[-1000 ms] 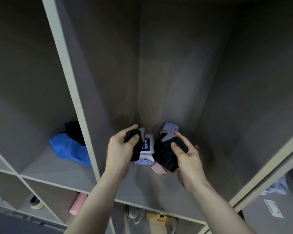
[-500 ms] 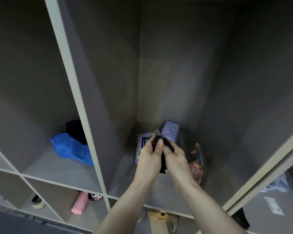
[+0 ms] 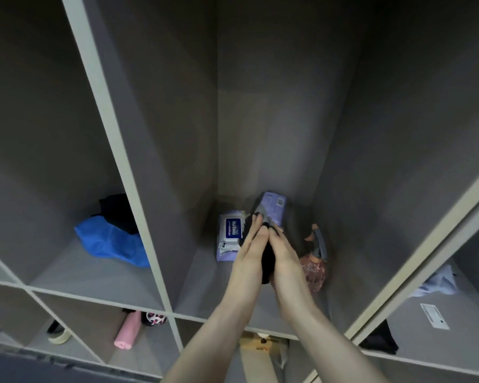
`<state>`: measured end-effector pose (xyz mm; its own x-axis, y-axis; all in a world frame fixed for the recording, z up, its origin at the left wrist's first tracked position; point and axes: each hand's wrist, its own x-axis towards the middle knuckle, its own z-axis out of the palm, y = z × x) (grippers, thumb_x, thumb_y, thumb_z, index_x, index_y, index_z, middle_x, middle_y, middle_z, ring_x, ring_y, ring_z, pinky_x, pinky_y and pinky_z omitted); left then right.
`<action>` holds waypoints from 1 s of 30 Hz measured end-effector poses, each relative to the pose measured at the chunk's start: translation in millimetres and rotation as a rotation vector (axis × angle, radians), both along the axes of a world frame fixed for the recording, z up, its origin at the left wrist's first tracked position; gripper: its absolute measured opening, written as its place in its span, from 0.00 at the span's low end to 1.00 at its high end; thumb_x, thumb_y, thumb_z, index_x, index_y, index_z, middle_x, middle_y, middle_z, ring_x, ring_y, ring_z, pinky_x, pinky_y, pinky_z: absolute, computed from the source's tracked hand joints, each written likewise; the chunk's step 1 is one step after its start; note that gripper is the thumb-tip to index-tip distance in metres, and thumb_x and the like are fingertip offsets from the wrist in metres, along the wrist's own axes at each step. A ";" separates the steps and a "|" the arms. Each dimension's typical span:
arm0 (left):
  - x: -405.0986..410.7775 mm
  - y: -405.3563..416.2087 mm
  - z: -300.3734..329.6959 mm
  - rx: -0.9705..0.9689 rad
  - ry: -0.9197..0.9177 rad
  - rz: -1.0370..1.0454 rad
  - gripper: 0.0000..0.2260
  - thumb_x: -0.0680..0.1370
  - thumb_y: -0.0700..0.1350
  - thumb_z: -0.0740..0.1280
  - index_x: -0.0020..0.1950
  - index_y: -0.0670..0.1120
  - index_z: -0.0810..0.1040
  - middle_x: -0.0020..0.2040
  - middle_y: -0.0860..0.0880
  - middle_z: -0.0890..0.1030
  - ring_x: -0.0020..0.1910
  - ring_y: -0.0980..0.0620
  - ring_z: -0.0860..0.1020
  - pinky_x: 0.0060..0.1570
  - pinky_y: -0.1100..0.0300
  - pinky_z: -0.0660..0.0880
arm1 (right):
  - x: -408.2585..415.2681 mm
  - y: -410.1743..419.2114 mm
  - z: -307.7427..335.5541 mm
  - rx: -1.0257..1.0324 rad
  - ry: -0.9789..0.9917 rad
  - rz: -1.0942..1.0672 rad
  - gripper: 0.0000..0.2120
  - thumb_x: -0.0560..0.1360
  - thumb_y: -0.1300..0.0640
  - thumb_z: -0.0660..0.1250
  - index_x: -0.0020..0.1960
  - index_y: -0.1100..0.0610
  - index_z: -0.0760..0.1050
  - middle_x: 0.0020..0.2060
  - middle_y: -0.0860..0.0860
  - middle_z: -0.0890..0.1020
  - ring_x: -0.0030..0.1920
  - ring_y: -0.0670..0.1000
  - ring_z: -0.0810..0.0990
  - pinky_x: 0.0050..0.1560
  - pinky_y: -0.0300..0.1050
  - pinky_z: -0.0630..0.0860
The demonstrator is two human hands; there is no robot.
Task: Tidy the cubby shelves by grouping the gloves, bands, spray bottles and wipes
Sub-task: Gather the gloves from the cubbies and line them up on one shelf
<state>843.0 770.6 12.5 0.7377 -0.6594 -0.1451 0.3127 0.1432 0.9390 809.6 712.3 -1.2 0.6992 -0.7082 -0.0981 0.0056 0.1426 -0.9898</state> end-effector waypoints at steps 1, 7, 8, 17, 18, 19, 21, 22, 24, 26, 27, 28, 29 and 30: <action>-3.6 1.5 0.5 0.024 -0.009 -0.024 0.19 0.80 0.58 0.58 0.69 0.57 0.71 0.69 0.57 0.73 0.64 0.61 0.73 0.56 0.67 0.72 | -4.8 3.3 3.9 0.038 -0.013 0.019 0.16 0.74 0.39 0.65 0.60 0.42 0.76 0.65 0.47 0.77 0.65 0.45 0.74 0.69 0.47 0.68; -22.7 11.3 -9.2 -0.112 -0.049 -0.124 0.30 0.68 0.74 0.48 0.66 0.66 0.68 0.70 0.61 0.71 0.65 0.66 0.71 0.67 0.60 0.67 | -30.8 10.9 1.8 0.166 -0.169 -0.053 0.28 0.66 0.48 0.76 0.65 0.47 0.74 0.50 0.40 0.85 0.52 0.39 0.83 0.46 0.30 0.78; -23.0 10.9 -13.7 -0.184 0.023 -0.084 0.30 0.70 0.73 0.49 0.67 0.63 0.70 0.67 0.60 0.74 0.63 0.66 0.73 0.64 0.62 0.69 | -34.7 10.2 1.1 0.196 -0.185 -0.111 0.22 0.70 0.55 0.74 0.64 0.49 0.75 0.48 0.43 0.86 0.51 0.41 0.83 0.44 0.31 0.79; -26.9 23.3 -29.9 -0.135 0.390 -0.051 0.19 0.76 0.53 0.67 0.63 0.45 0.78 0.57 0.43 0.83 0.58 0.44 0.81 0.62 0.45 0.74 | -82.1 8.2 -17.2 0.274 -0.240 -0.155 0.22 0.63 0.54 0.70 0.57 0.54 0.81 0.54 0.54 0.84 0.56 0.52 0.82 0.59 0.50 0.74; -28.2 22.2 -31.7 -0.129 0.343 -0.003 0.15 0.76 0.49 0.68 0.61 0.45 0.79 0.55 0.44 0.84 0.56 0.44 0.82 0.60 0.45 0.75 | -88.5 7.9 -18.9 0.225 -0.192 -0.135 0.22 0.63 0.52 0.71 0.57 0.52 0.81 0.53 0.53 0.85 0.55 0.51 0.82 0.59 0.49 0.74; -30.2 20.8 -32.7 -0.108 0.282 0.044 0.13 0.76 0.46 0.68 0.60 0.45 0.79 0.54 0.44 0.84 0.55 0.45 0.82 0.58 0.46 0.76 | -94.9 6.4 -19.4 0.190 -0.148 -0.103 0.21 0.63 0.51 0.72 0.57 0.51 0.81 0.53 0.52 0.85 0.55 0.50 0.83 0.58 0.48 0.75; -34.9 18.4 -32.5 -0.066 0.167 0.040 0.11 0.77 0.43 0.67 0.59 0.45 0.80 0.53 0.45 0.85 0.53 0.45 0.83 0.56 0.47 0.77 | -107.0 -1.0 -16.8 0.147 -0.073 -0.029 0.20 0.63 0.46 0.74 0.54 0.50 0.82 0.50 0.51 0.86 0.52 0.49 0.84 0.53 0.44 0.76; -37.1 18.1 -31.3 -0.046 0.120 0.018 0.11 0.77 0.42 0.67 0.59 0.44 0.80 0.52 0.45 0.85 0.53 0.45 0.83 0.54 0.47 0.78 | -111.9 -6.4 -14.0 0.124 -0.036 0.004 0.19 0.63 0.43 0.74 0.51 0.49 0.83 0.49 0.52 0.86 0.51 0.49 0.84 0.49 0.41 0.77; -39.3 17.5 -29.2 -0.016 0.042 -0.036 0.11 0.77 0.40 0.67 0.59 0.43 0.79 0.50 0.45 0.85 0.50 0.46 0.84 0.50 0.51 0.81 | -118.5 -18.1 -8.9 0.096 0.022 0.040 0.16 0.64 0.43 0.74 0.47 0.51 0.83 0.46 0.52 0.86 0.48 0.49 0.85 0.42 0.37 0.78; -41.8 16.2 -27.4 -0.014 -0.011 -0.106 0.13 0.77 0.41 0.67 0.61 0.44 0.78 0.52 0.45 0.85 0.52 0.46 0.83 0.50 0.52 0.81 | -124.2 -27.9 -8.2 0.097 0.012 0.040 0.13 0.67 0.47 0.73 0.47 0.53 0.83 0.45 0.55 0.86 0.45 0.51 0.85 0.40 0.39 0.79; -43.6 15.2 -27.6 -0.019 -0.033 -0.139 0.15 0.76 0.42 0.67 0.63 0.45 0.77 0.54 0.46 0.84 0.53 0.46 0.83 0.52 0.51 0.80 | -127.6 -32.0 -9.9 0.100 -0.013 0.032 0.11 0.68 0.49 0.72 0.45 0.54 0.82 0.44 0.56 0.86 0.44 0.52 0.85 0.39 0.40 0.79; -46.4 14.2 -28.2 -0.026 -0.058 -0.173 0.16 0.76 0.44 0.68 0.63 0.46 0.76 0.55 0.47 0.84 0.54 0.47 0.82 0.54 0.51 0.79 | -131.5 -35.4 -11.7 0.103 -0.039 0.023 0.08 0.69 0.51 0.72 0.43 0.54 0.82 0.42 0.57 0.86 0.42 0.52 0.85 0.37 0.40 0.79; -50.6 13.2 -29.6 -0.029 -0.081 -0.218 0.17 0.75 0.45 0.69 0.64 0.48 0.76 0.56 0.48 0.84 0.55 0.49 0.82 0.54 0.53 0.80 | -137.0 -38.4 -13.9 0.103 -0.057 0.013 0.06 0.69 0.52 0.71 0.41 0.54 0.81 0.41 0.57 0.85 0.40 0.52 0.84 0.37 0.40 0.79; -56.3 11.8 -31.2 -0.022 -0.106 -0.279 0.18 0.74 0.46 0.69 0.64 0.48 0.76 0.56 0.49 0.84 0.55 0.50 0.82 0.52 0.56 0.80 | -143.5 -41.6 -16.4 0.104 -0.067 0.004 0.06 0.69 0.52 0.71 0.41 0.54 0.81 0.40 0.57 0.85 0.39 0.51 0.84 0.36 0.41 0.79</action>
